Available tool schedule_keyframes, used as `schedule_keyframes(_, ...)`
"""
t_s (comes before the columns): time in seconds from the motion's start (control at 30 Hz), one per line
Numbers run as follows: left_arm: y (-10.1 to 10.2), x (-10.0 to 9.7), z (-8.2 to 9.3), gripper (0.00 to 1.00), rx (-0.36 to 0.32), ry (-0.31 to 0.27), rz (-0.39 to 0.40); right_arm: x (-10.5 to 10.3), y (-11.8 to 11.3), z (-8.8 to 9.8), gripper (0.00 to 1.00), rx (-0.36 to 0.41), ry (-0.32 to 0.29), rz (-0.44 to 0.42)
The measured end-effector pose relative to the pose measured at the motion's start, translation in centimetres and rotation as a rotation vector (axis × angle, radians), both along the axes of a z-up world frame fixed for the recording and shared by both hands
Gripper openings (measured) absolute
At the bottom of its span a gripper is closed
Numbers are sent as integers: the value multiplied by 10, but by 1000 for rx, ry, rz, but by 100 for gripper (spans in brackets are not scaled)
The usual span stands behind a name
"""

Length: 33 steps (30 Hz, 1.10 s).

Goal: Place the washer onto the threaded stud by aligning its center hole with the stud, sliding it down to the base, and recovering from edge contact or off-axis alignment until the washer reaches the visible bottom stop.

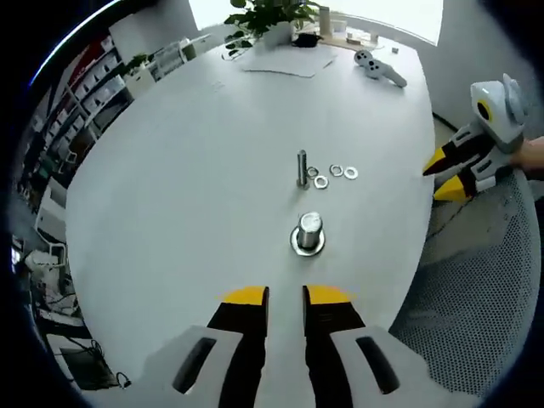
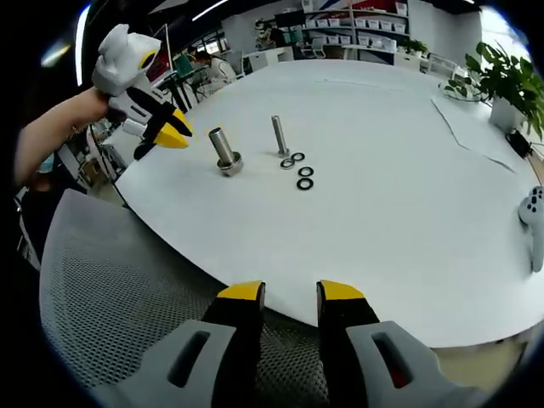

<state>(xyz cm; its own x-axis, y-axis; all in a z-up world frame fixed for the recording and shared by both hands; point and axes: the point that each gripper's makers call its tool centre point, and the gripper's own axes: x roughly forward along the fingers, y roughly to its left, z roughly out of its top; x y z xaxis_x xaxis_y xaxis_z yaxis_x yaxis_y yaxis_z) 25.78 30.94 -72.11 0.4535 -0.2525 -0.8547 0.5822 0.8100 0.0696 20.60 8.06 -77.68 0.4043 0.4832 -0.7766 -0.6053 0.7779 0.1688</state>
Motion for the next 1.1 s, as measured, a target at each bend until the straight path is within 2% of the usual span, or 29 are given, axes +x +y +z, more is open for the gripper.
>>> schedule_keyframes(0.07,7,-5,10,26,-38,-64,38,0,1,0,27,4,0,3)
schedule_keyframes(0.23,32,-35,16,25,-52,-71,129,-4,2,-1,27,11,25,12)
schedule_keyframes(0.43,54,-72,15,28,-136,-69,270,-5,0,-2,27,22,42,-19)
schedule_keyframes(0.5,58,-80,12,28,-156,-66,306,-6,1,-3,27,21,49,-6)
schedule_keyframes(0.57,60,-89,10,28,-185,-73,339,-7,2,-3,27,16,52,7)
schedule_keyframes(0.7,65,-98,5,29,-190,-98,383,-9,4,-4,27,13,53,26)
schedule_keyframes(0.83,61,-102,1,31,-262,-99,447,-9,4,-4,27,15,53,27)
schedule_keyframes(1.0,54,-107,-7,31,-325,-84,491,-10,3,-4,27,18,55,15)
schedule_keyframes(1.1,50,-110,-13,31,-324,-68,499,-9,2,-4,27,21,55,5)
